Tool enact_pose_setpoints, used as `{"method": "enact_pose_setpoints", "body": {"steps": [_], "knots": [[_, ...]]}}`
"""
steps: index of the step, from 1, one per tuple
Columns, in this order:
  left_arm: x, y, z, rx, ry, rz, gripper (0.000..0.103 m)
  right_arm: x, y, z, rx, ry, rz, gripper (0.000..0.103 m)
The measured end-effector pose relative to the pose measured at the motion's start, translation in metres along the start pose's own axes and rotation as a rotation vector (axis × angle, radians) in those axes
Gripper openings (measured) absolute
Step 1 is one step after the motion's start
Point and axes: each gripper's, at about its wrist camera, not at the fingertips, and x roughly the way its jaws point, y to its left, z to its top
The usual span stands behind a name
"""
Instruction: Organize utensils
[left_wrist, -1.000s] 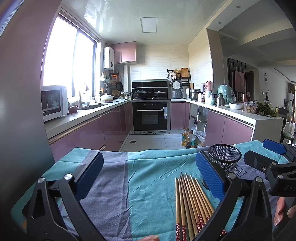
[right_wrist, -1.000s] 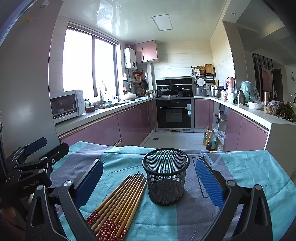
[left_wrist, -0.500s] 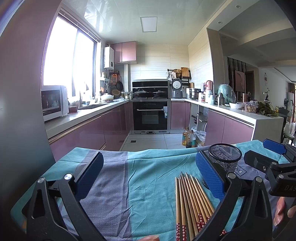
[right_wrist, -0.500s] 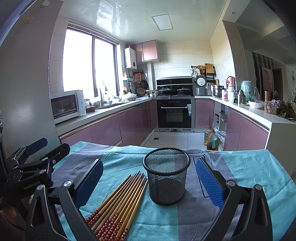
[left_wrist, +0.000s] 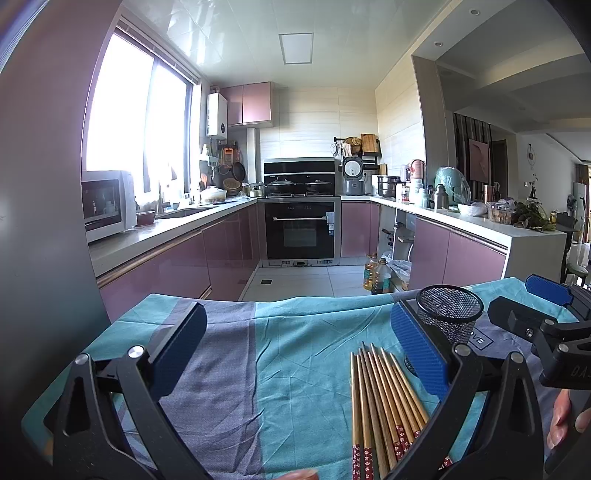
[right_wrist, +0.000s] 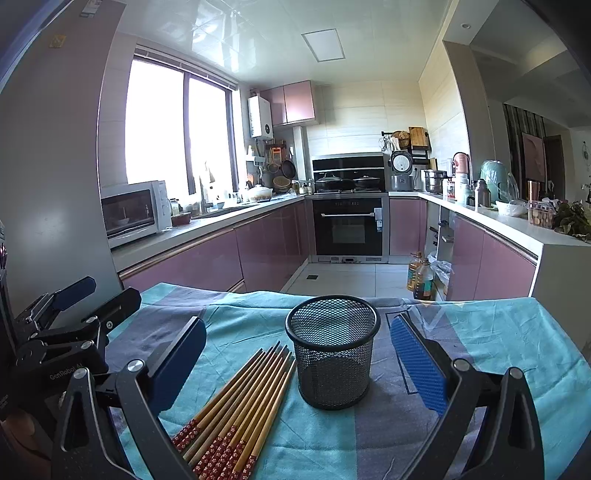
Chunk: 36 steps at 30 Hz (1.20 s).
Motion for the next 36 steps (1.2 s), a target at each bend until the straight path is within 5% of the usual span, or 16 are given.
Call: {"method": "enact_pose_setpoints", "body": {"steps": [25,31,36], "knots": [[0.005,0.001,0.0,0.006,0.013,-0.009,0.098,0.002,-0.004,-0.001,0.005,0.026,0.013,0.097],[0.024,0.003,-0.01,0.042,0.114,-0.048,0.098,0.014,0.002,-0.01,-0.038,0.144,0.05,0.094],[0.054,0.003,-0.028,0.093,0.273,-0.103,0.098,0.044,0.012,-0.033,-0.089,0.35,0.069,0.068]]}}
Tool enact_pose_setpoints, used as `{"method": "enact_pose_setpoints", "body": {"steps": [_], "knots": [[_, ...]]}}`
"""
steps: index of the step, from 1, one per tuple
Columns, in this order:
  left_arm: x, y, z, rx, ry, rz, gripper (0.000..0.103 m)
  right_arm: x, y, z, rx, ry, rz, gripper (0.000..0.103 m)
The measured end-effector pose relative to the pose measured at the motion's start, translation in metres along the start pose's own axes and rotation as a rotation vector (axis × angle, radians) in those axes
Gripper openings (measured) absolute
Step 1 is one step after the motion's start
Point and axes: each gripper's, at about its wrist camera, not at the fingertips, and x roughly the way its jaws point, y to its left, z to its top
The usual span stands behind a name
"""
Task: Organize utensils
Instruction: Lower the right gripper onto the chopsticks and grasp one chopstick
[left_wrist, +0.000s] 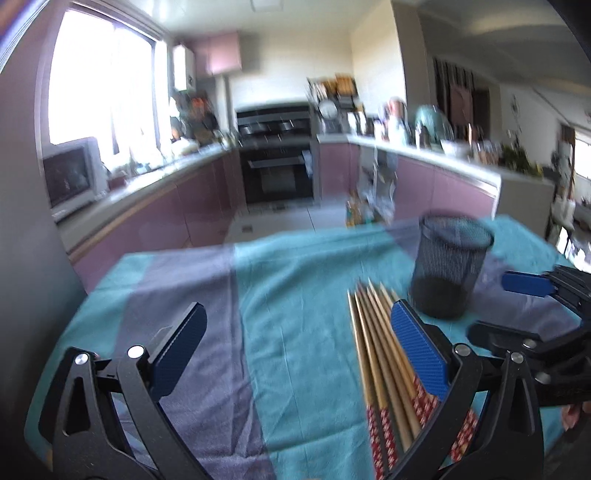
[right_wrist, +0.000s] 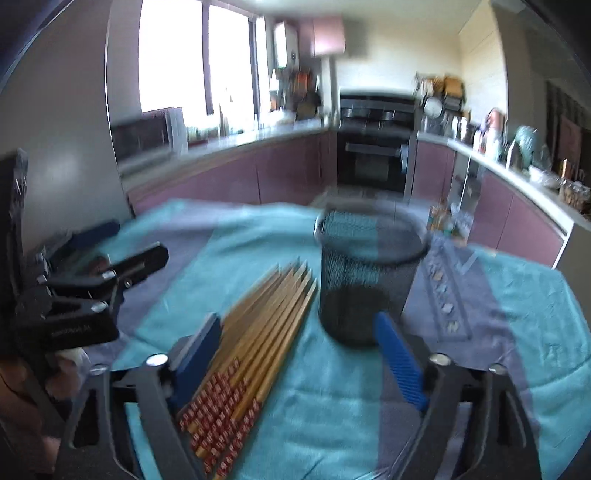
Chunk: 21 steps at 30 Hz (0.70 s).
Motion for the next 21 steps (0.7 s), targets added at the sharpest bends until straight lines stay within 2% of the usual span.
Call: {"method": "enact_pose_setpoints", "body": {"steps": [3,7,14,21], "knots": [[0.016,-0.003,-0.006,0.047,0.068,-0.013,0.096,0.022,0.0,-0.007,0.021,0.104,0.024,0.054],[0.038,-0.009,-0.017,0.09,0.145,-0.044,0.088,0.041,0.002,-0.012,0.043,0.181,0.033,0.037],[0.077,-0.013,-0.028,0.086,0.285,-0.106,0.067,0.053,0.0,-0.011,0.052,0.225,0.039,0.034],[0.094,-0.015,-0.033,0.09,0.316,-0.152,0.063,0.063,-0.003,-0.007,0.017,0.27,0.003,0.027]]}}
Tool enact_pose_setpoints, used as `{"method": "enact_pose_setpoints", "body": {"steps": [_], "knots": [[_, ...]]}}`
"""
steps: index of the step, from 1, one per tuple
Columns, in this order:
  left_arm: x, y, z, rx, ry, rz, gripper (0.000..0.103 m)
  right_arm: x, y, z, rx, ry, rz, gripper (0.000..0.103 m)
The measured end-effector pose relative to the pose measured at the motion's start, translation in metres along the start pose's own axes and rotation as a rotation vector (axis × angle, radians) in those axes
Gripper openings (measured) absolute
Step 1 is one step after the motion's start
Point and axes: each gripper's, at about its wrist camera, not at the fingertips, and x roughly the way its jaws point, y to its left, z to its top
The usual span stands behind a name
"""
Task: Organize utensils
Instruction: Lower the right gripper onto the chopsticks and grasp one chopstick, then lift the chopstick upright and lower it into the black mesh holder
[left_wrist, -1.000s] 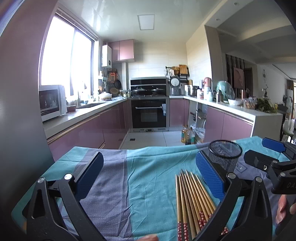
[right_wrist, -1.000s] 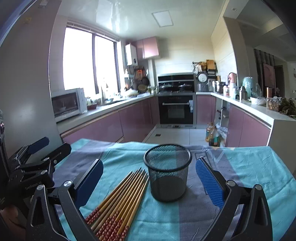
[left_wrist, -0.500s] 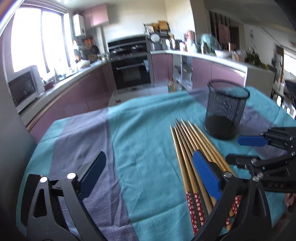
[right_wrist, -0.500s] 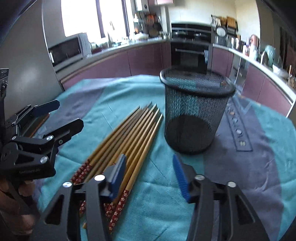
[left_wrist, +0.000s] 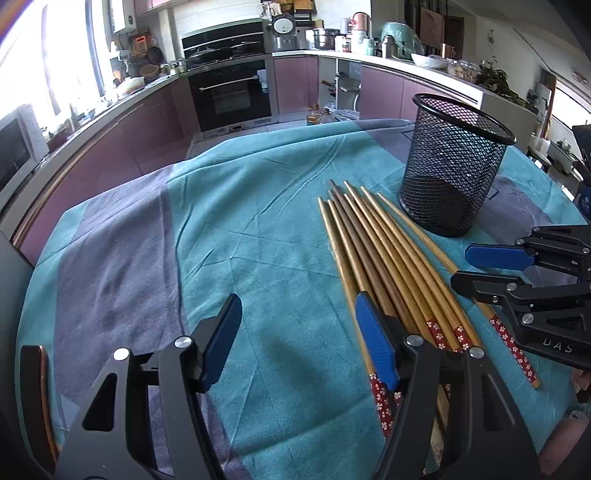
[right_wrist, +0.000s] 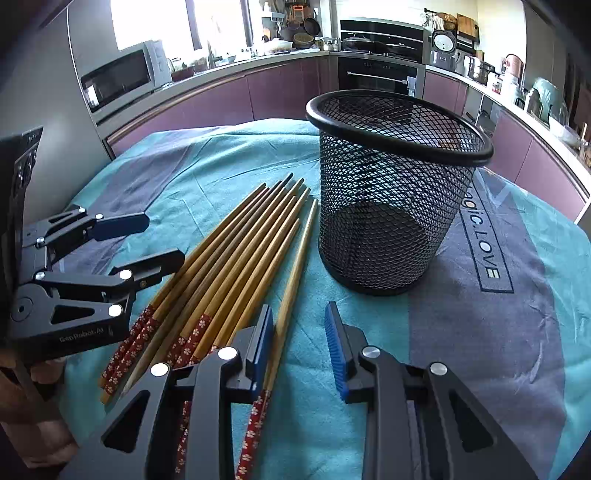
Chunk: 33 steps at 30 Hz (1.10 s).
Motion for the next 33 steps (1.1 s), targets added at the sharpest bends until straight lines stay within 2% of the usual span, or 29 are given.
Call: {"method": "enact_pose_setpoints", "body": {"steps": [3,6,10,11,12,13,15,17,18,25,33], "knots": [[-0.001,-0.002,0.003,0.008,0.012,-0.028,0.063,0.002,0.001,0.002,-0.01,0.005,-0.01,0.027],[0.002,-0.004,0.005,0.028,0.024,-0.018,0.061,0.005,0.003,0.005,-0.022,0.007,-0.017,0.027],[0.012,-0.003,0.01,0.016,0.047,-0.038,0.052,0.008,0.003,0.008,-0.018,0.001,-0.013,0.019],[0.013,-0.003,0.011,0.014,0.046,-0.041,0.047,0.008,0.003,0.009,-0.014,0.001,-0.006,0.017],[0.014,-0.003,0.013,0.012,0.046,-0.042,0.042,0.008,0.002,0.009,-0.008,0.001,0.002,0.009],[0.015,-0.003,0.014,0.009,0.047,-0.044,0.04,0.008,0.0,0.009,0.001,0.001,0.018,0.008],[0.015,-0.004,0.016,-0.004,0.051,-0.065,0.023,0.007,-0.002,0.009,0.018,-0.002,0.029,0.006],[0.014,-0.004,0.017,-0.019,0.051,-0.088,0.012,0.004,-0.006,0.008,0.037,-0.013,0.039,0.006],[0.014,-0.004,0.017,-0.028,0.048,-0.092,0.01,0.001,-0.008,0.007,0.046,-0.02,0.046,0.006],[-0.014,-0.001,0.014,-0.063,-0.023,-0.128,0.008,-0.03,-0.016,0.003,0.054,-0.09,0.12,0.006],[-0.075,0.001,0.03,-0.063,-0.141,-0.187,0.008,-0.073,-0.023,0.008,0.044,-0.195,0.233,0.006]]}}
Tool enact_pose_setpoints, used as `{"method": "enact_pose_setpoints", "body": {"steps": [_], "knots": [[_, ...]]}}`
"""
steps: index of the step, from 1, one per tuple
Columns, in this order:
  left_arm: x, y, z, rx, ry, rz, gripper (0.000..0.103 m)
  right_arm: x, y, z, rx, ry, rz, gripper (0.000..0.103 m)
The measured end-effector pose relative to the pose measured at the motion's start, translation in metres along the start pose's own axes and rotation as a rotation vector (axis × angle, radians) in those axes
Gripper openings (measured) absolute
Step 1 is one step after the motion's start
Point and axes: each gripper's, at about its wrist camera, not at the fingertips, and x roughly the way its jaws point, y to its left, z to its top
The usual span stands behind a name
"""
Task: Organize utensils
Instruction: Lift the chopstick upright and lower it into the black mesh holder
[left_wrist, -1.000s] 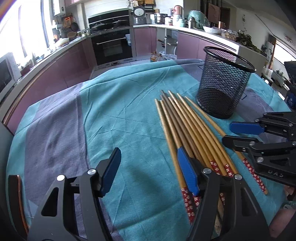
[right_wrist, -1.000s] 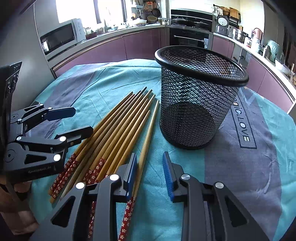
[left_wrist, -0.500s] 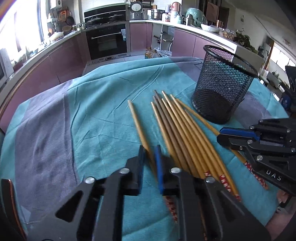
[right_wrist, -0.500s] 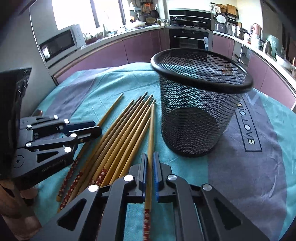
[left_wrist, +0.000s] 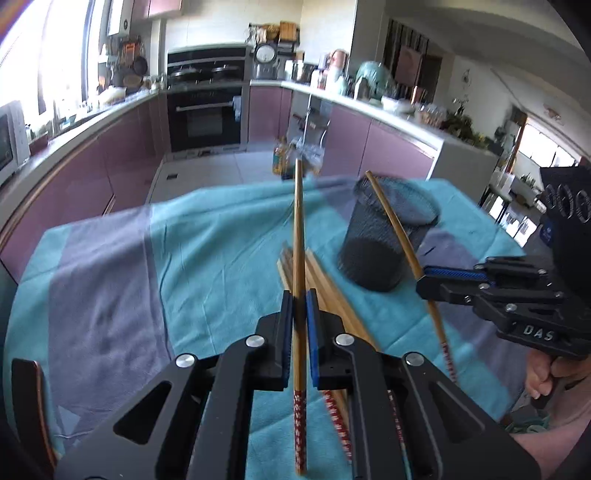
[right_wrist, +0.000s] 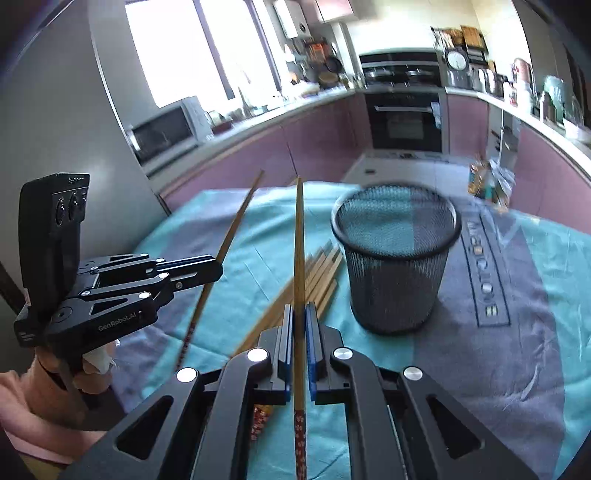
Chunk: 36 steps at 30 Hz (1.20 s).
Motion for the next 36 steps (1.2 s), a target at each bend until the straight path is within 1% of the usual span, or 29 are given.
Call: {"method": "enact_pose_setpoints", "body": {"steps": [4,7,8,15,18,22,25,28,32,34,35,36], "knots": [[-0.032,-0.004,0.016,0.0,-0.066,-0.061,0.008,-0.025,0.001,0.011,-0.014,-0.068,0.021,0.006],[-0.051,-0.009,0.028,0.001,-0.109,-0.089,0.008,-0.04,0.0,0.019,-0.019,-0.115,0.025,0.006],[-0.061,-0.01,0.034,-0.001,-0.135,-0.102,0.008,-0.047,0.0,0.023,-0.024,-0.138,0.026,0.006],[-0.098,-0.02,0.068,0.009,-0.256,-0.149,0.008,-0.07,-0.005,0.058,-0.044,-0.229,0.032,0.006],[-0.105,-0.03,0.087,0.021,-0.303,-0.165,0.008,-0.081,-0.008,0.071,-0.062,-0.264,0.021,0.006],[-0.104,-0.048,0.108,0.036,-0.334,-0.182,0.008,-0.095,-0.013,0.087,-0.072,-0.319,-0.014,0.006],[-0.094,-0.059,0.121,0.043,-0.333,-0.189,0.008,-0.095,-0.021,0.095,-0.076,-0.336,-0.048,0.006],[-0.075,-0.07,0.127,0.055,-0.318,-0.161,0.008,-0.091,-0.029,0.1,-0.076,-0.327,-0.073,0.006],[-0.041,-0.082,0.125,0.052,-0.227,-0.174,0.008,-0.079,-0.041,0.101,-0.068,-0.292,-0.095,0.006],[-0.027,-0.087,0.118,0.055,-0.185,-0.173,0.008,-0.069,-0.048,0.099,-0.064,-0.252,-0.097,0.006],[-0.015,-0.085,0.116,0.059,-0.171,-0.17,0.008,-0.059,-0.051,0.097,-0.064,-0.213,-0.102,0.006],[-0.008,-0.087,0.112,0.062,-0.154,-0.168,0.008,-0.059,-0.051,0.097,-0.064,-0.213,-0.102,0.006]]}}
